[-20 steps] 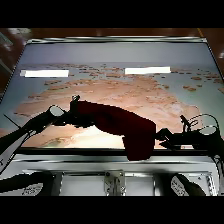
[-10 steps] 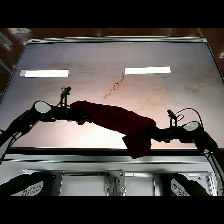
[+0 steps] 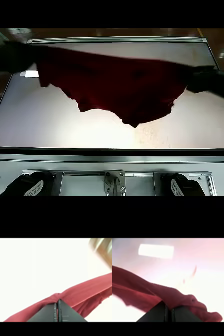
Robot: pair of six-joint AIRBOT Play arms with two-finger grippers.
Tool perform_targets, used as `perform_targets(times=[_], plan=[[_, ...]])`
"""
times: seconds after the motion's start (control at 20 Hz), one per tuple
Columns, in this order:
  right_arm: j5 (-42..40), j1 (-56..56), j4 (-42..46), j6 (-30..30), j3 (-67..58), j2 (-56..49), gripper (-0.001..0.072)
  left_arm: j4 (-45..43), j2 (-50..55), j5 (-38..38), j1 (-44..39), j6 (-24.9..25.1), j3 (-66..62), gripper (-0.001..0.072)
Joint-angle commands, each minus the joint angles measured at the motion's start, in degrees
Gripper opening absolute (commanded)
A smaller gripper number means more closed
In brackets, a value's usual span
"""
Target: Fold the shirts.
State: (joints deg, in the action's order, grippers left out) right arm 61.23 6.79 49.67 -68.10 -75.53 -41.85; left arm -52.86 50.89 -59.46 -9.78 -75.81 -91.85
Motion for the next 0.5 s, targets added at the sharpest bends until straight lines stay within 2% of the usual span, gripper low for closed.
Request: perform_targets(times=[0.0, 0.1, 0.2, 0.35, 0.45], plan=[[-2.1, -0.1, 0.3, -4.1, -15.0, 4.8, 0.0063, -2.6, -5.1, -1.7, 0.2, -2.4, -13.9, 0.0033], [-2.0, -0.1, 0.5, -6.5, -17.9, 6.8, 0.0063, -4.6, -7.9, -1.8, 0.2, -3.1, -14.5, 0.0034], [-0.6, 0.0, 2.1, -9.9, -19.8, 8.0, 0.0063, -5.9, -9.7, -4.2, 0.2, -6.4, -14.5, 0.0033], [0.8, -0.1, 7.2, -9.9, -20.5, 8.9, 0.0063, -9.5, -10.3, -14.7, 0.2, -8.4, -14.4, 0.0034], [1.7, -0.1, 11.2, -10.0, -20.5, 8.2, 0.0063, -16.1, -10.0, -20.5, 0.2, -10.1, -13.0, 0.0034]])
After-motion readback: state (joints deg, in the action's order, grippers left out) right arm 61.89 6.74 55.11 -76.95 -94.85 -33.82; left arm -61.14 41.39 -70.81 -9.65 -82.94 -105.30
